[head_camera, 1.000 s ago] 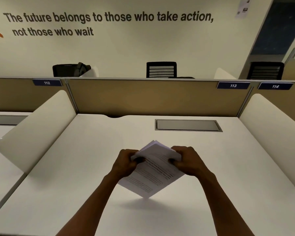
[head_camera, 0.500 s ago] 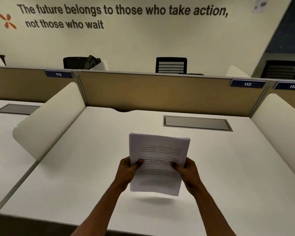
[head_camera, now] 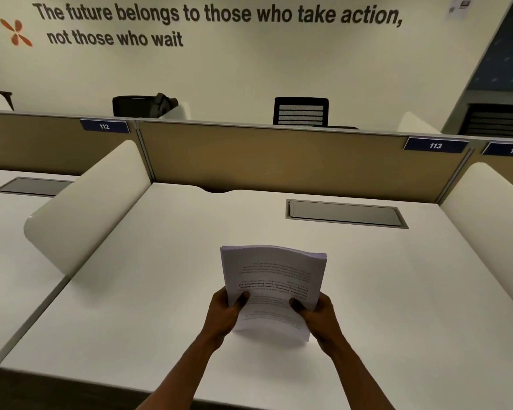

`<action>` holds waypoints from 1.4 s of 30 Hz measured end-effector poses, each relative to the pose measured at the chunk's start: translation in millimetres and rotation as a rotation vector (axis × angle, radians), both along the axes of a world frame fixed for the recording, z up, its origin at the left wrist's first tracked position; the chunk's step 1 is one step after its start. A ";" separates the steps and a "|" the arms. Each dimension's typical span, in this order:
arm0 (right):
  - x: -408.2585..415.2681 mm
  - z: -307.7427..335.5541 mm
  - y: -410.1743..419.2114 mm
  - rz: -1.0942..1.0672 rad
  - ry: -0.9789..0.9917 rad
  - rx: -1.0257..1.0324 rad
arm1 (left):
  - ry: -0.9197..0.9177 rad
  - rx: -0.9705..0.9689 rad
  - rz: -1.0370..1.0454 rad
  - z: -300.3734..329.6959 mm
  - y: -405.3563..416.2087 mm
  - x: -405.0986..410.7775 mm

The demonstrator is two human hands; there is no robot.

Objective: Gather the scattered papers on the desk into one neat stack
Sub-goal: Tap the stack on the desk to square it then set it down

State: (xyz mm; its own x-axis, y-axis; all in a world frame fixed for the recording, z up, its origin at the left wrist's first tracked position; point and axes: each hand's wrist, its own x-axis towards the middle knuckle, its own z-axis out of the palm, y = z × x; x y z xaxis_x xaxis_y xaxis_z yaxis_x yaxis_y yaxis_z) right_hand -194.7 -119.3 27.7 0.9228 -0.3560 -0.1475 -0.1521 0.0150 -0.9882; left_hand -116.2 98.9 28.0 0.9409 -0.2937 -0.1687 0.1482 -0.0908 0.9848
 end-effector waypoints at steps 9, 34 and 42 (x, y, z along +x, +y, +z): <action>-2.7 -17.0 -3.6 0.004 0.022 -0.084 | -0.012 0.030 0.006 -11.4 -2.4 -7.6; 11.8 77.0 -64.9 0.373 0.062 -0.671 | -0.464 0.212 -0.056 103.4 15.5 51.0; -23.2 31.4 -73.6 0.213 -0.047 0.203 | -0.206 0.006 0.054 68.9 25.7 38.5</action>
